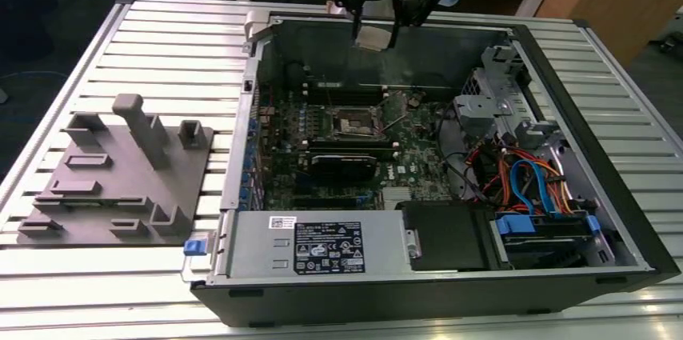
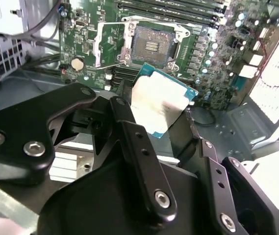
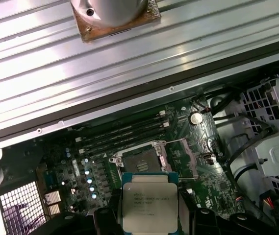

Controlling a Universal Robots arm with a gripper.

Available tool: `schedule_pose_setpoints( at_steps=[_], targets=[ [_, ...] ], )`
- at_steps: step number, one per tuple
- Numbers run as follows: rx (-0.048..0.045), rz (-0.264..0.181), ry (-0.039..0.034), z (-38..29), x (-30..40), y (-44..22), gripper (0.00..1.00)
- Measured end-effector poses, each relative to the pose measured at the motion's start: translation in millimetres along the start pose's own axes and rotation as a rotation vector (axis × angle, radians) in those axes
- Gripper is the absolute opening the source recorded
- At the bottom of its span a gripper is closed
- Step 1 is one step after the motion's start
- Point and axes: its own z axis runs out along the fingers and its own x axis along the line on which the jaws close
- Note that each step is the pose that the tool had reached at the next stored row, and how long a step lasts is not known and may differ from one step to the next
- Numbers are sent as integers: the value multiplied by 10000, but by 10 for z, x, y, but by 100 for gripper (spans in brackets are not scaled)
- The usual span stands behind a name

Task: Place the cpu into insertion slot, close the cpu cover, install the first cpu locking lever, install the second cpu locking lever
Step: 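Place the cpu into insertion slot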

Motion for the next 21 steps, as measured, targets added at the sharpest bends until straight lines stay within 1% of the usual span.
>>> schedule_pose_setpoints(
  at_steps=[8, 14, 16, 21],
  targets=[
    [-17, 831, -74, 3, 0, 0, 54],
    [-26, 1290, -116, 4, 0, 0, 54],
    [-28, 1396, -125, 5, 0, 0, 54],
    [-29, 1446, -130, 5, 0, 0, 54]
  ],
)
